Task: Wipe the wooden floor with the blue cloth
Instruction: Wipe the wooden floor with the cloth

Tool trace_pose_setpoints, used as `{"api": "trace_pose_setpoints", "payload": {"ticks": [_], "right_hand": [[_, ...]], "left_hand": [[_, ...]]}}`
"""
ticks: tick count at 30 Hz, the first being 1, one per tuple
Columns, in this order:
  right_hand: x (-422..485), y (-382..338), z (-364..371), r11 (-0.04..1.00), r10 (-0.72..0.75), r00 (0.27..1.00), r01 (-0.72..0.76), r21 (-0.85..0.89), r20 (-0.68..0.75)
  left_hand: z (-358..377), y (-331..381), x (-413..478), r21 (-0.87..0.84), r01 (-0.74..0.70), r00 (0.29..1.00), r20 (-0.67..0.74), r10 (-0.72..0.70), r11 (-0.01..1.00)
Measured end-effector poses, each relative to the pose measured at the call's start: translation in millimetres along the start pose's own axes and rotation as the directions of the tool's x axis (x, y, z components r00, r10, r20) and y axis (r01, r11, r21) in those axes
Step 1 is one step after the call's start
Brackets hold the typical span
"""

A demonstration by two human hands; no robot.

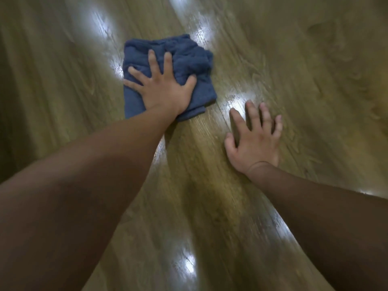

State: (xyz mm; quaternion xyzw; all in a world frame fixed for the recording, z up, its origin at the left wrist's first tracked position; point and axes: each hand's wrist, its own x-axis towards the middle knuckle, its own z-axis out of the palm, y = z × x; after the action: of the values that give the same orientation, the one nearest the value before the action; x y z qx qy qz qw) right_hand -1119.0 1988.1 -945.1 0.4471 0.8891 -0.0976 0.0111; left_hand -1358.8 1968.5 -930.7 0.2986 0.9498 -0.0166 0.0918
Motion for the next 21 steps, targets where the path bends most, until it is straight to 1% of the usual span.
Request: {"api": "trace_pose_setpoints", "payload": {"ticks": [1, 4, 6, 8, 9, 11, 12, 13, 14, 15, 16, 17, 18, 21], "right_hand": [[0.2, -0.4, 0.2, 1.0, 0.008, 1.0, -0.008, 0.011, -0.014], [5.7, 1.8, 0.8, 0.999, 0.007, 0.999, -0.006, 0.042, -0.032], [6.4, 2.4, 3.7, 1.0, -0.009, 1.0, 0.009, 0.007, -0.029], [2.3, 2.8, 5.6, 0.999, -0.031, 1.0, 0.031, -0.022, 0.0], [3.4, 3.4, 2.2, 0.999, -0.048, 0.999, 0.048, -0.001, 0.024], [7.3, 12.3, -12.1, 0.991, -0.126, 0.987, 0.12, 0.063, 0.097], [6.3, 24.3, -21.7, 0.982, -0.18, 0.974, 0.171, 0.076, 0.139], [-1.7, 42.4, -28.7, 0.974, -0.224, 0.962, 0.216, 0.071, 0.157], [-17.9, 63.5, -32.1, 0.971, -0.238, 0.961, 0.233, 0.049, 0.14], [-41.6, 84.2, -31.2, 0.976, -0.217, 0.971, 0.216, 0.016, 0.104], [-69.1, 101.7, -27.3, 0.985, -0.173, 0.983, 0.175, -0.014, 0.067], [-93.8, 113.7, -22.7, 0.99, -0.133, 0.99, 0.135, -0.031, 0.047], [-108.5, 120.0, -18.0, 0.994, -0.104, 0.994, 0.106, -0.037, 0.044], [-102.7, 119.0, -14.8, 0.997, -0.071, 0.996, 0.072, -0.012, 0.046]], "left_hand": [[-0.2, 1.1, 1.2, 0.009, -0.011, 1.0, -0.007, 0.011, 1.0], [-0.7, 0.0, -7.5, 0.001, -0.038, 0.999, 0.034, 0.038, 0.999], [7.4, -4.1, -33.6, -0.011, -0.068, 0.997, 0.033, 0.069, 0.998], [19.1, -7.0, -78.9, -0.012, -0.105, 0.994, 0.028, 0.105, 0.994], [23.6, -8.5, -106.9, -0.014, -0.13, 0.991, 0.022, 0.13, 0.991], [29.2, -15.8, -172.6, 0.002, -0.204, 0.979, 0.024, 0.204, 0.979], [31.7, -23.6, -208.4, 0.02, -0.266, 0.964, 0.028, 0.265, 0.964], [35.4, -34.7, -244.7, 0.034, -0.355, 0.934, 0.04, 0.354, 0.934], [40.2, -47.2, -279.1, 0.037, -0.472, 0.881, 0.062, 0.469, 0.881], [44.6, -59.4, -308.2, 0.035, -0.587, 0.808, 0.089, 0.582, 0.809], [48.0, -68.9, -327.9, 0.041, -0.669, 0.741, 0.121, 0.661, 0.742], [50.0, -73.5, -335.1, 0.053, -0.711, 0.701, 0.145, 0.699, 0.702], [49.1, -70.8, -330.9, 0.057, -0.715, 0.695, 0.161, 0.701, 0.696], [41.9, -35.6, -284.5, 0.066, -0.608, 0.788, 0.176, 0.59, 0.791]]}}
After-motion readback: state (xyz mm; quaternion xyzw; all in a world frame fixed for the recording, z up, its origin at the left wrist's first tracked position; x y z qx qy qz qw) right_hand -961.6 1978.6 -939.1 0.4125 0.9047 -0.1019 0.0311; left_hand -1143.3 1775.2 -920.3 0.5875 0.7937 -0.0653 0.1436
